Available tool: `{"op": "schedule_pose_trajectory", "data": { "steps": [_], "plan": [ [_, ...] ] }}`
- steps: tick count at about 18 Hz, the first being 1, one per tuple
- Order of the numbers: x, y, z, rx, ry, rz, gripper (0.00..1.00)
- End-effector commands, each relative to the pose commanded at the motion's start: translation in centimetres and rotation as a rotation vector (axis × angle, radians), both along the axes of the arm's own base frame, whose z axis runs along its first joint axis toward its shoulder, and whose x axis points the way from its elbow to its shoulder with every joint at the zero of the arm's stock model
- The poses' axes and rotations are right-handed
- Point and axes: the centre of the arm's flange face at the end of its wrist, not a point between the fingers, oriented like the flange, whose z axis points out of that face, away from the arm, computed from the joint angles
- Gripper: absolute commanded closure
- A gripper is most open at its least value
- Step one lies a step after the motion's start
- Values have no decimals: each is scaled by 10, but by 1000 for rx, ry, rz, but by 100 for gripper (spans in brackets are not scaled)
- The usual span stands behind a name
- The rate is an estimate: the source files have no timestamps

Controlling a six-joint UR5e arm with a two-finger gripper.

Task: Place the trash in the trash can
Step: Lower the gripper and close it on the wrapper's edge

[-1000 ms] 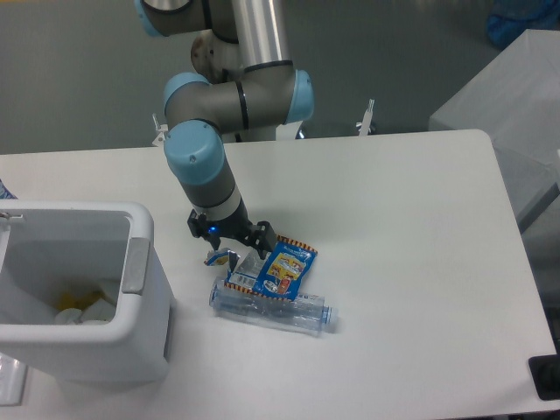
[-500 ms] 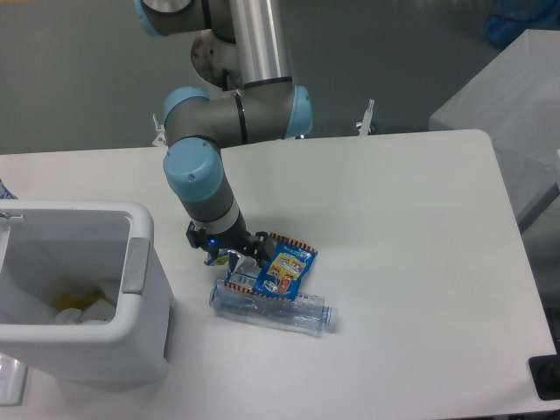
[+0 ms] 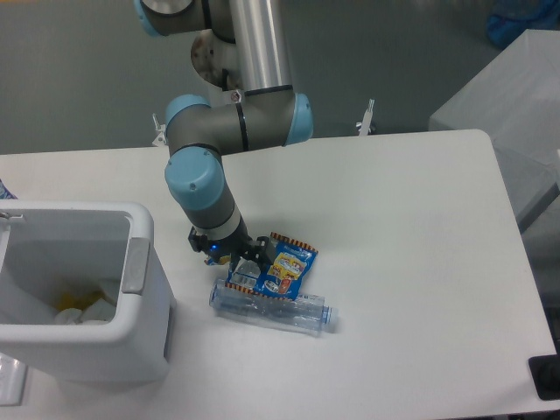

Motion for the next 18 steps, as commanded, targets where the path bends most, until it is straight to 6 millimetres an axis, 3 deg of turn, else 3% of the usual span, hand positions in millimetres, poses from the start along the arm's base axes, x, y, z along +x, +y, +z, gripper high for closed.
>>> {"op": "schedule_pose_trajectory", "data": {
  "steps": [2, 3, 7, 10, 12, 18],
  "plan": [
    [-2, -1, -2, -15, 12, -1, 2],
    [-2, -1, -2, -14, 12, 2, 9],
    [-2, -1, -2, -14, 13, 6, 50],
    [-2, 0, 2, -4, 10, 7, 88],
    [-2, 0, 2, -3, 7, 6, 94],
    [-4, -2, 4, 1, 4, 8, 100]
  ]
}}
